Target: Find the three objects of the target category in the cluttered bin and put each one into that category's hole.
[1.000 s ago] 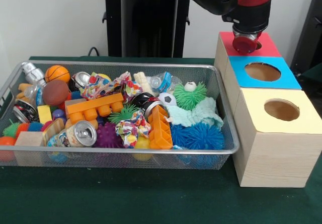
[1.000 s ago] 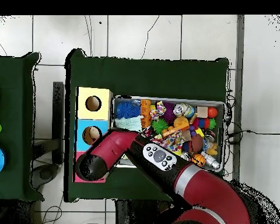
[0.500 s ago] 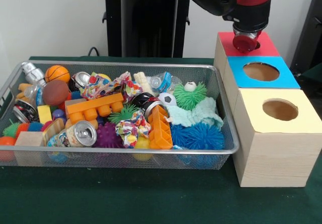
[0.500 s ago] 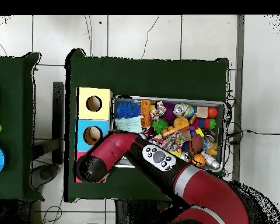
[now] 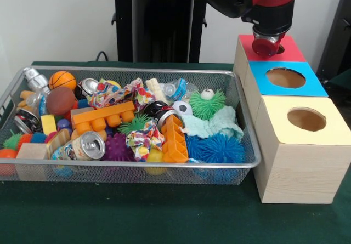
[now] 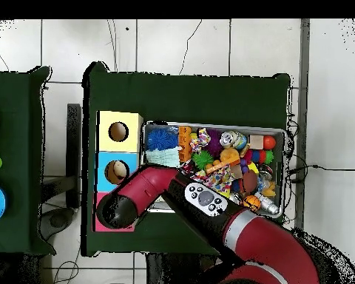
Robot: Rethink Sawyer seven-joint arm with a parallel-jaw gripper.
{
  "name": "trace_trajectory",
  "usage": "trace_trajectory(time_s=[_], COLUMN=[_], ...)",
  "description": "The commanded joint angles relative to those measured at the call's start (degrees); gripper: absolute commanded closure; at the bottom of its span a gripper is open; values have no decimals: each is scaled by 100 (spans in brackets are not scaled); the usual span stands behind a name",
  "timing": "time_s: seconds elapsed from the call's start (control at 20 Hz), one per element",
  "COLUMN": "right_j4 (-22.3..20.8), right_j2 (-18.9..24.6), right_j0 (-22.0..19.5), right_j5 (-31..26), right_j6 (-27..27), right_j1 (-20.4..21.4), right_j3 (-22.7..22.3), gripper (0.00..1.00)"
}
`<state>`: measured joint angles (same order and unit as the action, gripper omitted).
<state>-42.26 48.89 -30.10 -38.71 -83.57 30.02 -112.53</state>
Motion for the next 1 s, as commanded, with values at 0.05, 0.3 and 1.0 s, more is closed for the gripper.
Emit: trace_trajectory(time_s=[0.05, 0.3, 1.0], right_j4=[394, 707, 1335], right_j2=[-306, -129, -52], right_j0=[-232, -329, -412], right_j5=[252, 455, 159], right_j6=[-584, -722, -443], right_j1=[126, 396, 797], right_j3=[662, 441, 198], gripper=[100, 100, 100])
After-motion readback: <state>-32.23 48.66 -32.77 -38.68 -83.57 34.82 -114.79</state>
